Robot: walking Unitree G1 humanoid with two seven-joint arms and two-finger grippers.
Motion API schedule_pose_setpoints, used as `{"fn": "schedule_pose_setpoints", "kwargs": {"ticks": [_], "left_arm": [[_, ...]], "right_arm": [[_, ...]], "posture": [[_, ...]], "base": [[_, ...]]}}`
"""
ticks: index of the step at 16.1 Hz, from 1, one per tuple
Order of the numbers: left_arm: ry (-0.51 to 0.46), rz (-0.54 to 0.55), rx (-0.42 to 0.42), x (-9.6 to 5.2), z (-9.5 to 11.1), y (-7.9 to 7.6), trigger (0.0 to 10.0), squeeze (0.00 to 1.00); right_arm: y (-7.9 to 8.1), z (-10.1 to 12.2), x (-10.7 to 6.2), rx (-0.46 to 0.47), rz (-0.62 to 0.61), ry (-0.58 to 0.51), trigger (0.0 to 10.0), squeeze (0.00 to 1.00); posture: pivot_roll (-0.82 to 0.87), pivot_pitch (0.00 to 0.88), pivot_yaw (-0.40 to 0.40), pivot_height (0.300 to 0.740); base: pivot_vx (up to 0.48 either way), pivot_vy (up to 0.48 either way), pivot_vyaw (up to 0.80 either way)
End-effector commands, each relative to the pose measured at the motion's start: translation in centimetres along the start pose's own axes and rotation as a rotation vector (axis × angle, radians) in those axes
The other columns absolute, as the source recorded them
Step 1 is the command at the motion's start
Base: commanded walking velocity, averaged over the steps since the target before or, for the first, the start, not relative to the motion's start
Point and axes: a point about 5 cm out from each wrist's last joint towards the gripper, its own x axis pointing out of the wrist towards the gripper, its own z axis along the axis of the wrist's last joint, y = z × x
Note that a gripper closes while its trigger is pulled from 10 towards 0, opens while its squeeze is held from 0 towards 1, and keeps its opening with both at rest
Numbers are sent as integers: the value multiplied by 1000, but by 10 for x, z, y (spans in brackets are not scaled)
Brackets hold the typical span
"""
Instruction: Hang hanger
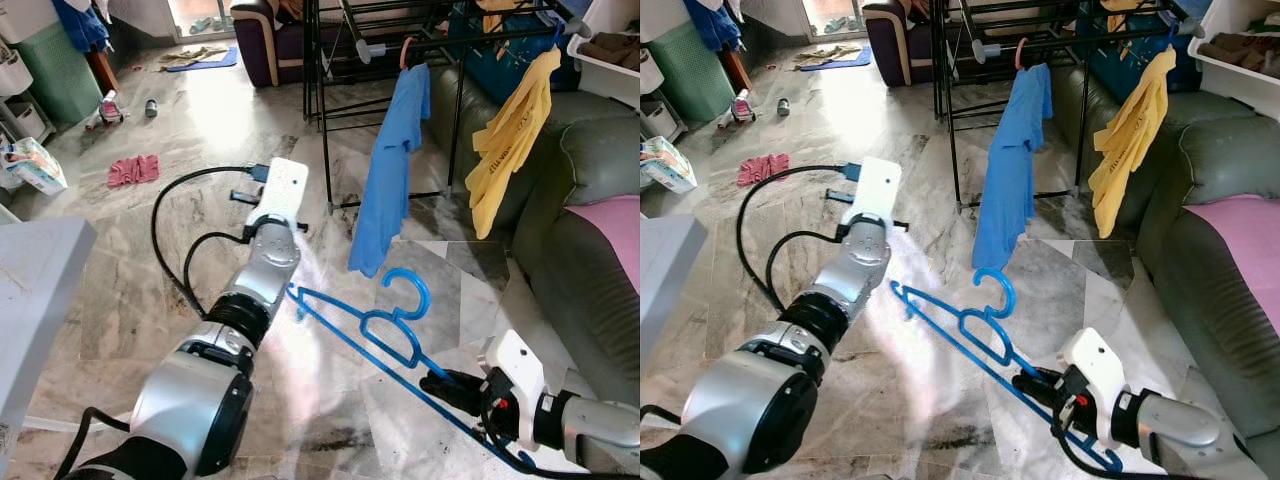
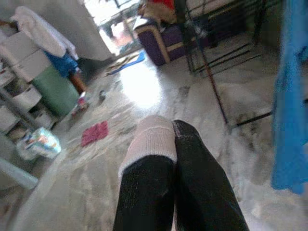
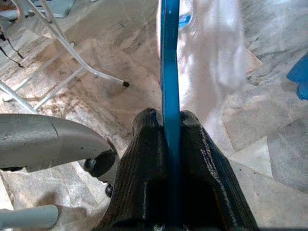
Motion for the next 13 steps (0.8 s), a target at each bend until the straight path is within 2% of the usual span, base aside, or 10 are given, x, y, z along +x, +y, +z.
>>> {"fn": "schedule_pose_setpoints", "kwargs": {"ticks": [1,3,8,10,12,13], "left_arm": [[-57,0,-25,2,16,4,10000,0],[-76,-10,-33,0,22,9,10000,0],[-69,-35,-38,-5,25,12,10000,0],[-83,-68,-46,-10,29,8,10000,0],[-110,-157,-59,-21,39,0,10000,0],[-109,-146,-38,-22,38,-1,10000,0]], "right_arm": [[0,0,1,-10,6,-2,10000,0],[-3,-2,-1,-2,4,9,10000,0],[-19,-6,0,-63,-86,54,10000,0],[-25,-6,5,-63,-119,44,10000,0],[-34,-7,14,-47,-144,30,10000,0],[-33,-5,16,-53,-133,23,10000,0]], "posture": [[-123,34,60,740],[-119,34,57,740],[-109,34,50,740],[-103,33,47,740],[-92,33,45,740],[-85,31,43,740]], "base": [[0,0,0],[0,0,0],[0,0,0],[0,0,0],[0,0,0],[0,0,0]]}}
